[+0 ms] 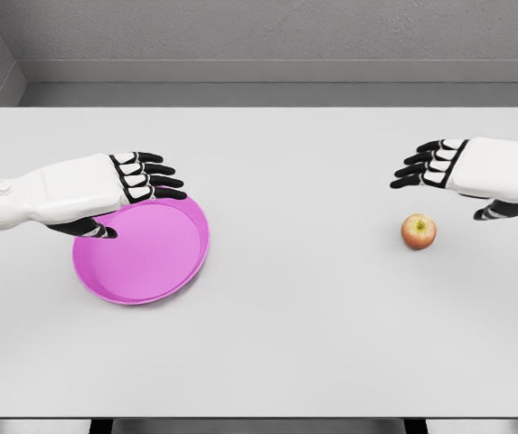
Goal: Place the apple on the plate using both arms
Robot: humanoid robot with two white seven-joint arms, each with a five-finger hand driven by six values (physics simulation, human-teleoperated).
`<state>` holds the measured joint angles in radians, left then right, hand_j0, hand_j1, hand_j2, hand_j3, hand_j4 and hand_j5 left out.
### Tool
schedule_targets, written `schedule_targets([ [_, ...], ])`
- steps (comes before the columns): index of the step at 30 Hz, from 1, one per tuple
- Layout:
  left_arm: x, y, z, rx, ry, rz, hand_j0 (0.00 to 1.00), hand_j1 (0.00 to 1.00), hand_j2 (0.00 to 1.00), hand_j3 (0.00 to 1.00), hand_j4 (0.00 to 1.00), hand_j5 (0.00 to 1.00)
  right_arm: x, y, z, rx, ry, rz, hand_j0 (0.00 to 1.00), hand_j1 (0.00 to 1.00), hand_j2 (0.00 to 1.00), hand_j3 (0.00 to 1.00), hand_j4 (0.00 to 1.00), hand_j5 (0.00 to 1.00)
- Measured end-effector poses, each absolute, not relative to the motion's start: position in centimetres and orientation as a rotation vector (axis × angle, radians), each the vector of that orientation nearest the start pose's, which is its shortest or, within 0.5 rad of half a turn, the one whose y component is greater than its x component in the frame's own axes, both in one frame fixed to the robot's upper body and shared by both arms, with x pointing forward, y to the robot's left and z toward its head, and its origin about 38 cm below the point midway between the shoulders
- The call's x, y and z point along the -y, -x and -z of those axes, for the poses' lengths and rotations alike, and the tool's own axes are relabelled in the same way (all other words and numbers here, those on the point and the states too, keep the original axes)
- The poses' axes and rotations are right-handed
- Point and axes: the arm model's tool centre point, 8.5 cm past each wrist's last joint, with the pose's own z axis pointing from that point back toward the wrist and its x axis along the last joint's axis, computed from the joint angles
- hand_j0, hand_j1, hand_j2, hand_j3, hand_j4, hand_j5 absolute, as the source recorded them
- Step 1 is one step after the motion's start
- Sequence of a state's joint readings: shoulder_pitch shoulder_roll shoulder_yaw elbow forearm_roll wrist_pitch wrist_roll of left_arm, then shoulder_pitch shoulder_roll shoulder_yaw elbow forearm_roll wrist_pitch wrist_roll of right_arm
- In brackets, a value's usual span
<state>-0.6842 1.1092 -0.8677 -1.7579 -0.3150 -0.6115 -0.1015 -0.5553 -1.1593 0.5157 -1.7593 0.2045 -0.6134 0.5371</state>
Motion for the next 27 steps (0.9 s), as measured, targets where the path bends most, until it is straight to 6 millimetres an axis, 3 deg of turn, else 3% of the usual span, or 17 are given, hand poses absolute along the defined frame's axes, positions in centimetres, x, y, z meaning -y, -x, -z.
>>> schedule_targets([
  [9,-28.6,-36.6,-25.5,-2.222,0.442,-2.675,1.0,1.0,1.0,1.0,1.0,1.0,33.7,-36.9,-30.2,-1.9,-0.607,2.999,1.0,1.0,1.0,1.0,1.0,1.0],
  [18,-28.6,-36.6,-25.5,-2.221,0.444,-2.674,1.0,1.0,1.0,1.0,1.0,1.0,33.2,-36.5,-27.2,-2.293,-0.065,3.004,1.0,1.0,1.0,1.0,1.0,1.0],
  [27,-28.6,-36.6,-25.5,-2.221,0.446,-2.675,1.0,1.0,1.0,1.0,1.0,1.0,33.8,-38.0,-25.3,-2.428,-0.007,2.995,1.0,1.0,1.0,1.0,1.0,1.0],
])
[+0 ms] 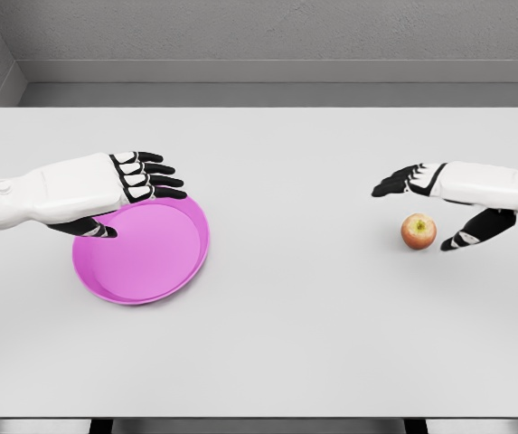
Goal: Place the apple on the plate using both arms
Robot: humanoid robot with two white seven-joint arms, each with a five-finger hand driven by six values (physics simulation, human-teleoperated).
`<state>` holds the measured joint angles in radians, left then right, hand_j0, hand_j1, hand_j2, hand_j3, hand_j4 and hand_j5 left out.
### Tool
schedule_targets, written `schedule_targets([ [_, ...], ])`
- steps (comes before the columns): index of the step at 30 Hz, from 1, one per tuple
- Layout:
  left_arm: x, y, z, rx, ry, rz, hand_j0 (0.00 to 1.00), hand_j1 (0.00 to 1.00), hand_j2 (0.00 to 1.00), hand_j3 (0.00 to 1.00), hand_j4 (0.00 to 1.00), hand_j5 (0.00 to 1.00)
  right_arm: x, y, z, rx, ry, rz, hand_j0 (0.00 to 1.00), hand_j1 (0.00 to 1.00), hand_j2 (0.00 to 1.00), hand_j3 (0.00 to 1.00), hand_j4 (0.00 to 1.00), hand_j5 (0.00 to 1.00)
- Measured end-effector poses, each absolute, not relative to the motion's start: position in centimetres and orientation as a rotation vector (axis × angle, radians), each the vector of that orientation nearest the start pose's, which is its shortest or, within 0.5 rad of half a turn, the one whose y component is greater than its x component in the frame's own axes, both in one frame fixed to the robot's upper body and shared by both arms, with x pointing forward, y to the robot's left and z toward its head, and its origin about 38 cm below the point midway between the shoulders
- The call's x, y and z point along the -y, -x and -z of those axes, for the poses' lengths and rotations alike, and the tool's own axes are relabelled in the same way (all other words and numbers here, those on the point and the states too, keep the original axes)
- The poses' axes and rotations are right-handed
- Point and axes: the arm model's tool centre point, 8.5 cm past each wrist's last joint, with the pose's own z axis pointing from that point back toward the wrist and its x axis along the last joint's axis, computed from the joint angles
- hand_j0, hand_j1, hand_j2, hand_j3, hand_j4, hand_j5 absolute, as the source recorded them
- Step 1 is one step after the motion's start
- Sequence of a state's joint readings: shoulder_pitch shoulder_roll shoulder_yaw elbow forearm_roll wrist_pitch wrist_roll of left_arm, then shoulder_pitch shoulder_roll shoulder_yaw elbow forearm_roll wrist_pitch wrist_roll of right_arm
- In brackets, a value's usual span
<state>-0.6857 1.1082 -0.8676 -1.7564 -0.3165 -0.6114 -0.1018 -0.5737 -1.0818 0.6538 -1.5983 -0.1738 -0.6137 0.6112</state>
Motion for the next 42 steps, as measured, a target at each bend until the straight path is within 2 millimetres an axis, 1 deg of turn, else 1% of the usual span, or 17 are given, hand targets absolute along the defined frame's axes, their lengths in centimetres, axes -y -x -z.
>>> schedule_targets([
  [3,-28.6,-36.6,-25.5,-2.221,0.446,-2.675,1.0,1.0,1.0,1.0,1.0,1.0,33.4,-39.0,-24.6,1.554,0.007,-1.855,1.0,1.0,1.0,1.0,1.0,1.0],
  [9,-28.6,-36.6,-25.5,-2.22,0.445,-2.676,1.0,1.0,1.0,1.0,1.0,1.0,34.3,-40.1,-24.2,1.533,0.083,-1.847,1.0,1.0,1.0,1.0,1.0,1.0],
  [12,-28.6,-36.6,-25.5,-2.219,0.445,-2.676,1.0,1.0,1.0,1.0,1.0,1.0,34.6,-40.3,-23.2,1.504,0.078,-1.84,1.0,1.0,1.0,1.0,1.0,1.0],
  [19,-28.6,-36.6,-25.5,-2.219,0.445,-2.676,1.0,1.0,1.0,1.0,1.0,1.0,34.4,-40.0,-20.9,1.453,0.02,-1.835,1.0,1.0,1.0,1.0,1.0,1.0],
  [23,-28.6,-36.6,-25.5,-2.219,0.445,-2.677,1.0,1.0,1.0,1.0,1.0,1.0,34.3,-39.8,-20.5,1.487,-0.06,-1.756,1.0,1.0,1.0,1.0,1.0,1.0],
  [29,-28.6,-36.6,-25.4,-2.205,0.44,-2.691,1.0,1.0,1.0,1.0,1.0,1.0,35.1,-40.2,-18.4,1.451,-0.097,-1.683,1.0,1.0,1.0,1.0,1.0,1.0],
  [35,-28.6,-36.6,-25.2,-2.196,0.435,-2.7,1.0,1.0,1.0,1.0,1.0,1.0,36.9,-41.0,-16.4,1.396,-0.076,-1.616,1.0,1.0,1.0,1.0,1.0,1.0],
  [42,-28.7,-36.6,-25.2,-2.188,0.438,-2.71,1.0,1.0,1.0,1.0,1.0,1.0,38.0,-41.4,-15.2,1.358,-0.057,-1.58,1.0,1.0,1.0,1.0,1.0,1.0],
])
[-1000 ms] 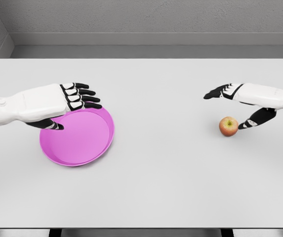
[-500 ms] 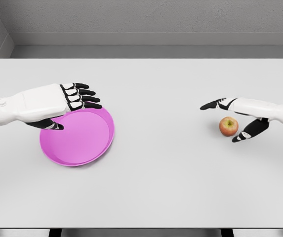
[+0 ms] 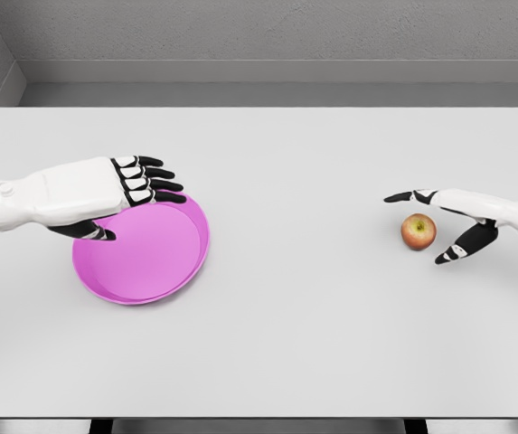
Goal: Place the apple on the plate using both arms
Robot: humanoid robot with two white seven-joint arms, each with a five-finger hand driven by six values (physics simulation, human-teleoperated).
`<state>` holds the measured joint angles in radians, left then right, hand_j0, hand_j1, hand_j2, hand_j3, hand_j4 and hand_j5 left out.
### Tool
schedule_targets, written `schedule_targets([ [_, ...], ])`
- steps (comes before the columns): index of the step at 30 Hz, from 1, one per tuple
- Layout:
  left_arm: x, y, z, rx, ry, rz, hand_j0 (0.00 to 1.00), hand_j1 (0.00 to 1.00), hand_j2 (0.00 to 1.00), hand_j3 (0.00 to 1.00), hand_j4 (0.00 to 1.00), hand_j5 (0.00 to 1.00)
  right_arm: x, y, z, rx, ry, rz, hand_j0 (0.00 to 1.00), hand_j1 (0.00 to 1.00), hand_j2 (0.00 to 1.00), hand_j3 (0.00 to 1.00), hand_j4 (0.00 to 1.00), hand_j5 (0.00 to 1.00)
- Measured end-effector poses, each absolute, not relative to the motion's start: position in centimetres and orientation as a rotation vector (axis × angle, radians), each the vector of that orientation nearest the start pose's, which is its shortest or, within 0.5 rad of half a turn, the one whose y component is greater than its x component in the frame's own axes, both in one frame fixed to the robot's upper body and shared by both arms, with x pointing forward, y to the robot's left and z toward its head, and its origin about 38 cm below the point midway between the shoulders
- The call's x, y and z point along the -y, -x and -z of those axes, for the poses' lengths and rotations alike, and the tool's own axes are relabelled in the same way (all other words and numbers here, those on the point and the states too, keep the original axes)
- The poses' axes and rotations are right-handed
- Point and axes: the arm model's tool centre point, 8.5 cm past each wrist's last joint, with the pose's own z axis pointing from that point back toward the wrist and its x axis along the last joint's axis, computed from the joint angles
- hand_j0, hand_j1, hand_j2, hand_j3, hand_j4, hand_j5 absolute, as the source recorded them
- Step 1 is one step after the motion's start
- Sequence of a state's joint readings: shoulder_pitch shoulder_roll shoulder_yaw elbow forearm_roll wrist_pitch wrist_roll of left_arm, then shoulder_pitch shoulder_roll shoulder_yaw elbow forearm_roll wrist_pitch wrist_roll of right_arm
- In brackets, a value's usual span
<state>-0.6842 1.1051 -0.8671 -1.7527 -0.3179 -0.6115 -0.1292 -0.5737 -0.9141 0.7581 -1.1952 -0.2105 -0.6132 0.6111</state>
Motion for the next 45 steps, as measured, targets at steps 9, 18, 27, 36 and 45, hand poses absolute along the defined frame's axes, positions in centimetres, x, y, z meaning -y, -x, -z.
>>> schedule_targets([
  [9,-28.7,-36.7,-25.2,-2.187,0.439,-2.711,1.0,1.0,1.0,1.0,1.0,1.0,37.9,-42.2,-13.4,1.317,-0.05,-1.57,1.0,1.0,1.0,1.0,1.0,1.0],
  [18,-28.7,-36.7,-25.2,-2.187,0.439,-2.711,1.0,1.0,1.0,1.0,1.0,1.0,38.3,-42.3,-12.9,1.298,-0.042,-1.562,1.0,1.0,1.0,1.0,1.0,1.0],
  [27,-28.7,-36.7,-25.2,-2.186,0.439,-2.712,1.0,1.0,1.0,1.0,1.0,1.0,38.1,-42.4,-12.8,1.297,-0.042,-1.571,0.59,0.59,0.59,0.59,0.59,0.59],
  [36,-28.7,-36.7,-25.2,-2.186,0.439,-2.712,1.0,1.0,1.0,1.0,1.0,1.0,37.6,-42.6,-13.3,1.311,-0.044,-1.578,0.51,0.51,0.51,0.51,0.51,0.51],
  [45,-28.7,-36.7,-25.2,-2.187,0.441,-2.711,1.0,1.0,1.0,1.0,1.0,1.0,31.2,-42.2,-17.6,1.498,-0.17,-1.685,0.37,0.37,0.37,0.37,0.37,0.37],
])
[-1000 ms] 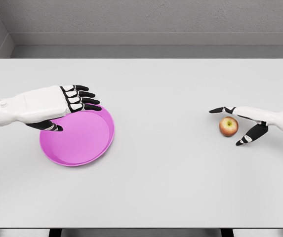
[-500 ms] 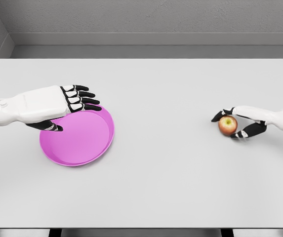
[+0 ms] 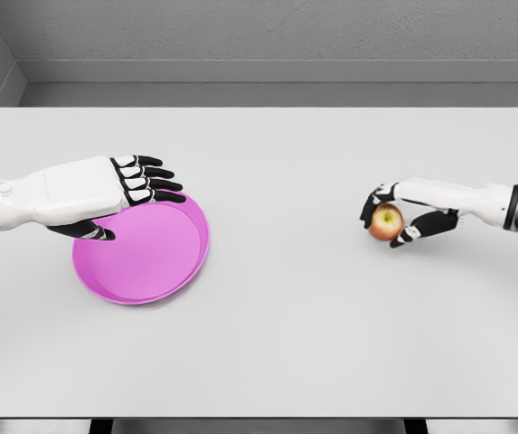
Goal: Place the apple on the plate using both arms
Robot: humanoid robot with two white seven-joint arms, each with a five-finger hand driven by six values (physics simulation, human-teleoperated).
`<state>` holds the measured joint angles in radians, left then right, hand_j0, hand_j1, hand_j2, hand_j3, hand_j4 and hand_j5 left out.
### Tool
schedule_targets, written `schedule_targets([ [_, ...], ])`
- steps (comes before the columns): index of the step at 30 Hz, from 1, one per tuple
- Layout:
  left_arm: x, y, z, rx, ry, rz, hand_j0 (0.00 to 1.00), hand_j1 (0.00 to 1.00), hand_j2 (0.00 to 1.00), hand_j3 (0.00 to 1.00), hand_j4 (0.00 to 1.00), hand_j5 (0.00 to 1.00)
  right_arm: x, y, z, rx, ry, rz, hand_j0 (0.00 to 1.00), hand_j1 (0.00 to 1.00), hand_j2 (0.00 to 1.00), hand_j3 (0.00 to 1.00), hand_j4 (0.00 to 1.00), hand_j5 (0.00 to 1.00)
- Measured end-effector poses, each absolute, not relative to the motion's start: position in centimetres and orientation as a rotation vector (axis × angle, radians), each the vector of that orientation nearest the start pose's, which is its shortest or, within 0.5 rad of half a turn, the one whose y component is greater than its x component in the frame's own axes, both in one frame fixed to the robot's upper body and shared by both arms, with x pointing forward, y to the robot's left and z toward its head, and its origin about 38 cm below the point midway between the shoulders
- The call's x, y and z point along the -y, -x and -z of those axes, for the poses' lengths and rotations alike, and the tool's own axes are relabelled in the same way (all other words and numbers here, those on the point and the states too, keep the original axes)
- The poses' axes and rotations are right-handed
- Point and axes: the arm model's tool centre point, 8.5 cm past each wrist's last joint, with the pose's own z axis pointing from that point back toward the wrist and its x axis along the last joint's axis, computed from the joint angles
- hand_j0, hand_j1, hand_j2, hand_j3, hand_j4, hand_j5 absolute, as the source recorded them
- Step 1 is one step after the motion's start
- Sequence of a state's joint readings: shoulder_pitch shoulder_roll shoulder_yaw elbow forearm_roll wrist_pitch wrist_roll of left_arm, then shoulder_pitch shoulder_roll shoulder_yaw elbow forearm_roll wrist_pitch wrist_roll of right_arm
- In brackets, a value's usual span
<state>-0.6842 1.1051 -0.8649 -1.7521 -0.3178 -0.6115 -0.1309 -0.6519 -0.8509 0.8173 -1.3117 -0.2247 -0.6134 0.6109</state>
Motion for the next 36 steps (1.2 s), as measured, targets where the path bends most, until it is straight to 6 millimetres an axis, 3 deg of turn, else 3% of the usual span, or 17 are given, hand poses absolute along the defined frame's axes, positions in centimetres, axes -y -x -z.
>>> schedule_targets([
  [3,-28.7,-36.7,-25.2,-2.187,0.441,-2.71,1.0,1.0,1.0,1.0,1.0,1.0,27.5,-42.3,-19.4,1.582,-0.23,-1.741,0.37,0.37,0.37,0.37,0.37,0.37],
  [7,-28.7,-36.7,-25.2,-2.187,0.441,-2.71,1.0,1.0,1.0,1.0,1.0,1.0,23.4,-42.1,-19.3,1.631,-0.326,-1.778,0.37,0.37,0.37,0.37,0.37,0.37],
  [10,-28.7,-36.7,-25.2,-2.187,0.441,-2.71,1.0,1.0,1.0,1.0,1.0,1.0,21.7,-42.0,-18.9,1.644,-0.365,-1.786,0.37,0.37,0.37,0.37,0.37,0.37],
  [13,-28.7,-36.7,-25.2,-2.187,0.441,-2.71,1.0,1.0,1.0,1.0,1.0,1.0,21.2,-42.3,-18.0,1.627,-0.376,-1.78,0.39,0.39,0.39,0.39,0.39,0.39],
  [15,-28.7,-36.7,-25.2,-2.187,0.441,-2.71,1.0,1.0,1.0,1.0,1.0,1.0,21.3,-42.5,-17.6,1.617,-0.371,-1.775,0.58,0.58,0.58,0.58,0.58,0.58],
  [16,-28.7,-36.7,-25.2,-2.187,0.441,-2.71,1.0,1.0,1.0,1.0,1.0,1.0,21.4,-42.6,-17.5,1.612,-0.365,-1.776,0.8,0.8,0.8,0.8,0.8,0.8],
  [17,-28.7,-36.7,-25.2,-2.187,0.441,-2.71,1.0,1.0,1.0,1.0,1.0,1.0,21.5,-42.7,-17.3,1.603,-0.355,-1.785,0.95,0.95,0.95,0.95,0.95,0.95],
  [18,-28.7,-36.7,-25.2,-2.187,0.441,-2.71,1.0,1.0,1.0,1.0,1.0,1.0,21.5,-42.7,-17.2,1.595,-0.345,-1.795,1.0,1.0,1.0,1.0,1.0,1.0],
  [23,-28.7,-36.7,-25.2,-2.187,0.441,-2.71,1.0,1.0,1.0,1.0,1.0,1.0,21.7,-42.8,-16.9,1.577,-0.322,-1.815,1.0,1.0,1.0,1.0,1.0,1.0],
  [27,-28.6,-36.7,-25.2,-2.187,0.438,-2.708,1.0,1.0,1.0,1.0,1.0,1.0,23.1,-43.7,-17.5,1.597,-0.272,-1.771,1.0,1.0,1.0,1.0,1.0,1.0],
  [29,-27.7,-37.0,-25.5,-2.165,0.421,-2.702,1.0,1.0,1.0,1.0,1.0,1.0,26.0,-44.2,-17.8,1.615,-0.205,-1.68,1.0,1.0,1.0,1.0,1.0,1.0],
  [33,-23.4,-38.3,-27.3,-2.05,0.368,-2.667,1.0,1.0,1.0,1.0,1.0,1.0,32.6,-43.0,-16.1,1.607,-0.099,-1.477,1.0,1.0,1.0,1.0,1.0,1.0],
  [36,-18.4,-38.3,-26.6,-1.929,0.238,-2.664,1.0,1.0,1.0,1.0,1.0,1.0,35.8,-43.7,-19.0,1.673,0.02,-1.404,1.0,1.0,1.0,1.0,1.0,1.0],
])
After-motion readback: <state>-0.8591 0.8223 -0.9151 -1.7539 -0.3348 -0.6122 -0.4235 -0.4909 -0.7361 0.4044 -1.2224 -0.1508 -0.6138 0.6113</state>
